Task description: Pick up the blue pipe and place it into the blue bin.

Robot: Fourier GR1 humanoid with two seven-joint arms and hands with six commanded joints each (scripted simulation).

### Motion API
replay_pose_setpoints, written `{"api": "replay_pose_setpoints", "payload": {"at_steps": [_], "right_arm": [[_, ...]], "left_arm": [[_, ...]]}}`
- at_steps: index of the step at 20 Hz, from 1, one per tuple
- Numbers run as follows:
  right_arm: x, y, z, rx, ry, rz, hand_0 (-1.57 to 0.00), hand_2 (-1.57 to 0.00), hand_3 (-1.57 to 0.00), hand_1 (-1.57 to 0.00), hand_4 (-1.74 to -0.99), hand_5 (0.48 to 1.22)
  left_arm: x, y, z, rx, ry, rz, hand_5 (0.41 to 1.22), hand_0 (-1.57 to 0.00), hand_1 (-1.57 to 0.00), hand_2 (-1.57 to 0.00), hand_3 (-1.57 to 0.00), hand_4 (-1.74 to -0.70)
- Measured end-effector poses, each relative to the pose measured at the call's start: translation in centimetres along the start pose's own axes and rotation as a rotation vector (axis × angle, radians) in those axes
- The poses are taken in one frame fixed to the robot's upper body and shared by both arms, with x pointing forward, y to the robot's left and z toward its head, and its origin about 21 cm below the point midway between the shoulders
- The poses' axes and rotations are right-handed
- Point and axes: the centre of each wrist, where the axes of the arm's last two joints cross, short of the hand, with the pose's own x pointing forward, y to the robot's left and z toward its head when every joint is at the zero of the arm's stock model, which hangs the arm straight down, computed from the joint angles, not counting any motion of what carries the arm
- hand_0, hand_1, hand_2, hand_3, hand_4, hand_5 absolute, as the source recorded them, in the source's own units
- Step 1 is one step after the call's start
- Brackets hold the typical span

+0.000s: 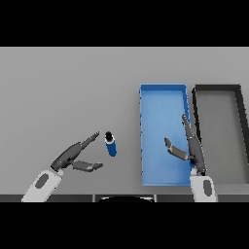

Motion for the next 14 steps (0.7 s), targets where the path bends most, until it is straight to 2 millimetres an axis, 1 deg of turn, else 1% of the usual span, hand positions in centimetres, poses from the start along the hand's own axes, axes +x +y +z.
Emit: {"api": "replay_pose_setpoints", "payload": {"at_steps": [1, 2, 3, 4, 6, 7, 8, 9, 10, 12, 13, 14], "right_arm": [[0.0, 0.3, -0.4, 0.002, 0.013, -0.002, 0.0, 0.0, 0.0, 0.0, -1.217, 0.626], [0.1, 0.1, -0.4, 0.002, 0.013, 0.0, 0.0, 0.0, 0.0, 0.0, -1.214, 0.624], [0.0, 0.1, -0.4, -0.001, 0.025, 0.001, 0.0, 0.0, 0.0, 0.0, -1.211, 0.622], [0.1, -0.1, -0.4, 0.0, 0.031, 0.001, 0.0, 0.0, 0.0, 0.0, -1.201, 0.62], [-0.1, -0.2, 0.1, -0.001, 0.033, 0.004, 0.0, 0.0, 0.0, 0.0, -1.205, 0.625], [0.3, -0.2, -0.1, -0.001, 0.018, 0.004, 0.0, 0.0, 0.0, 0.0, -1.21, 0.631], [0.3, 0.0, 0.0, 0.004, 0.015, -0.003, 0.0, 0.0, 0.0, 0.0, -1.211, 0.634], [0.0, -0.2, 0.2, -0.003, 0.026, 0.001, 0.0, 0.0, 0.0, 0.0, -1.215, 0.637], [0.0, -0.2, 0.2, -0.004, 0.019, -0.003, 0.0, 0.0, 0.0, 0.0, -1.22, 0.639], [0.2, -0.1, 0.2, -0.006, 0.012, -0.006, 0.0, 0.0, 0.0, 0.0, -1.221, 0.645], [0.1, -0.2, 0.2, -0.007, 0.009, 0.004, 0.0, 0.0, 0.0, 0.0, -1.214, 0.645], [0.1, -0.3, 0.1, -0.015, 0.014, 0.008, 0.0, 0.0, 0.0, 0.0, -1.207, 0.646]], "left_arm": [[0.2, -0.4, -0.6, -0.006, -0.016, 0.002, 0.456, 0.0, 0.0, 0.0, 0.0, -1.15], [-0.1, -0.8, -1.2, -0.004, -0.021, 0.006, 0.459, 0.0, 0.0, 0.0, 0.0, -1.15], [-0.1, -1.2, -2.1, 0.0, -0.026, 0.006, 0.46, 0.0, 0.0, 0.0, 0.0, -1.16], [0.0, -1.9, -2.7, 0.0, -0.041, 0.023, 0.46, 0.0, 0.0, 0.0, 0.0, -1.15], [0.0, -2.5, -4.3, 0.006, -0.044, 0.036, 0.46, 0.0, 0.0, 0.0, 0.0, -1.14], [-0.1, -2.5, -4.6, 0.008, -0.058, 0.039, 0.459, 0.0, 0.0, 0.0, 0.0, -1.13], [-0.5, -2.9, -5.0, -0.001, -0.051, 0.038, 0.456, 0.0, 0.0, 0.0, 0.0, -1.12], [-0.5, -3.3, -5.4, -0.008, -0.064, 0.036, 0.448, 0.0, 0.0, 0.0, 0.0, -1.1], [-0.6, -3.2, -5.8, -0.004, -0.045, 0.015, 0.435, 0.0, 0.0, 0.0, 0.0, -1.08], [-0.6, -3.7, -6.6, 0.003, -0.018, -0.012, 0.418, 0.0, 0.0, 0.0, 0.0, -1.05], [-0.7, -3.7, -7.0, 0.005, -0.017, -0.019, 0.42, 0.0, 0.0, 0.0, 0.0, -1.06], [-0.7, -4.4, -7.3, -0.006, -0.033, 0.007, 0.428, 0.0, 0.0, 0.0, 0.0, -1.08]]}}
